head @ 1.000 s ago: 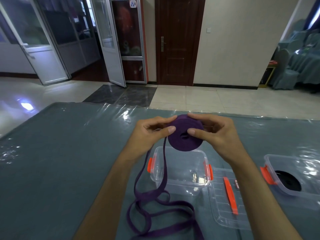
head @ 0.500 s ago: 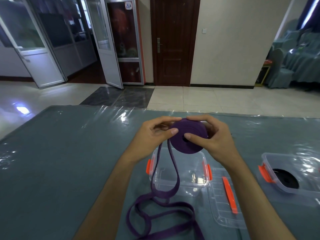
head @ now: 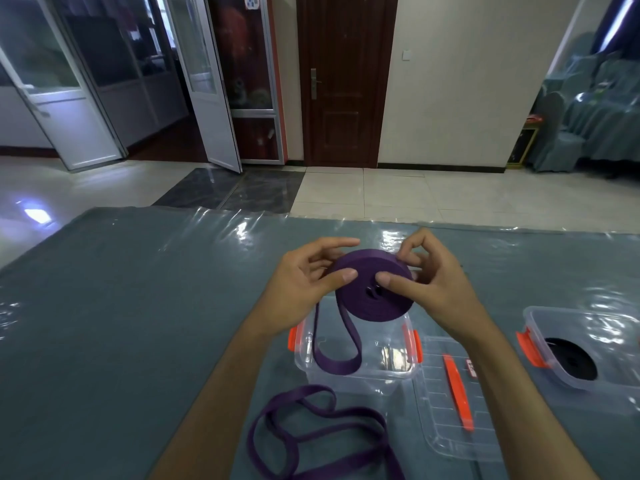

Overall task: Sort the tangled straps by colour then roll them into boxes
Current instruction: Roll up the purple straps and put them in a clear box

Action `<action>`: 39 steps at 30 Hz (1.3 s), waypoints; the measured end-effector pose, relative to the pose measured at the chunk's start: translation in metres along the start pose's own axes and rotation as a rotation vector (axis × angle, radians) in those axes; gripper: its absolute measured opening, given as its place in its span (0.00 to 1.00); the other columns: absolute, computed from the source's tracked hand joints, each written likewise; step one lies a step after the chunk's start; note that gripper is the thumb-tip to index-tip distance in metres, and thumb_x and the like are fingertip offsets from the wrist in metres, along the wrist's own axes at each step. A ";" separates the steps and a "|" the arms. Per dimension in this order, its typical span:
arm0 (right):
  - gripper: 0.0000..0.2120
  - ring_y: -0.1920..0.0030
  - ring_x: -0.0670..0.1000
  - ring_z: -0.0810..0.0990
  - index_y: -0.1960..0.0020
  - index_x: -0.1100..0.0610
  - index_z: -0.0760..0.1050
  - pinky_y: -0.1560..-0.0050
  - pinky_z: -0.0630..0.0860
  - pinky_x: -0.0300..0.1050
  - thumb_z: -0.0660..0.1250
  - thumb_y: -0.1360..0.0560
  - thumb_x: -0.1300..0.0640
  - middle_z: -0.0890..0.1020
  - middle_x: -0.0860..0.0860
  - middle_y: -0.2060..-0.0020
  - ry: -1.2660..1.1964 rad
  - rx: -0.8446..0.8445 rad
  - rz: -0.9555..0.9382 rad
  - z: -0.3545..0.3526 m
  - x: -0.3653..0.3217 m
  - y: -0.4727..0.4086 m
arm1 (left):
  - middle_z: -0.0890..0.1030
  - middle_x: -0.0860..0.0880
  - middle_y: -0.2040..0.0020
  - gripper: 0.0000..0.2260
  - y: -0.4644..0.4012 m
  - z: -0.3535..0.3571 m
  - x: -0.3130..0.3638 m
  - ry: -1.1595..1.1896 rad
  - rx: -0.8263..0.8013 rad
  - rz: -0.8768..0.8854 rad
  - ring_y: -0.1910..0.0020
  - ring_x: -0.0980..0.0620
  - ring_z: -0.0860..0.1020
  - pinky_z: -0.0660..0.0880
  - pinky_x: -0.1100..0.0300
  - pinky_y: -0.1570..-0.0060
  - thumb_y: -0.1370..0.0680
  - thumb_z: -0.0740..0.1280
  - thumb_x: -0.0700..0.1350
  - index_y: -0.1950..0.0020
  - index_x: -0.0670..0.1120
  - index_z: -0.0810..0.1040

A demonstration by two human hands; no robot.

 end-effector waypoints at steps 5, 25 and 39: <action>0.16 0.54 0.59 0.88 0.41 0.56 0.79 0.56 0.86 0.51 0.75 0.28 0.59 0.88 0.57 0.54 -0.001 0.028 -0.020 -0.005 -0.005 0.000 | 0.87 0.43 0.49 0.16 -0.002 0.010 -0.012 0.100 0.089 -0.044 0.49 0.44 0.86 0.82 0.54 0.46 0.27 0.78 0.39 0.44 0.50 0.77; 0.19 0.52 0.58 0.88 0.44 0.58 0.76 0.55 0.86 0.52 0.79 0.31 0.59 0.87 0.55 0.49 0.044 -0.005 0.039 -0.005 -0.011 0.022 | 0.88 0.46 0.49 0.16 0.016 0.005 0.001 0.018 0.081 -0.049 0.46 0.48 0.86 0.82 0.55 0.42 0.28 0.79 0.36 0.43 0.47 0.84; 0.25 0.54 0.60 0.88 0.40 0.55 0.70 0.61 0.85 0.54 0.79 0.31 0.61 0.87 0.58 0.51 -0.027 -0.029 0.123 0.007 -0.001 0.047 | 0.88 0.44 0.52 0.12 0.033 0.014 -0.009 0.089 0.148 -0.129 0.50 0.47 0.87 0.82 0.61 0.49 0.30 0.79 0.38 0.48 0.42 0.86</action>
Point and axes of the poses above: each hand's wrist, its own y-axis away from the middle knuckle, its own z-axis out of the palm, x = y × z, the point moved 1 cm from there along -y, towards the middle knuckle
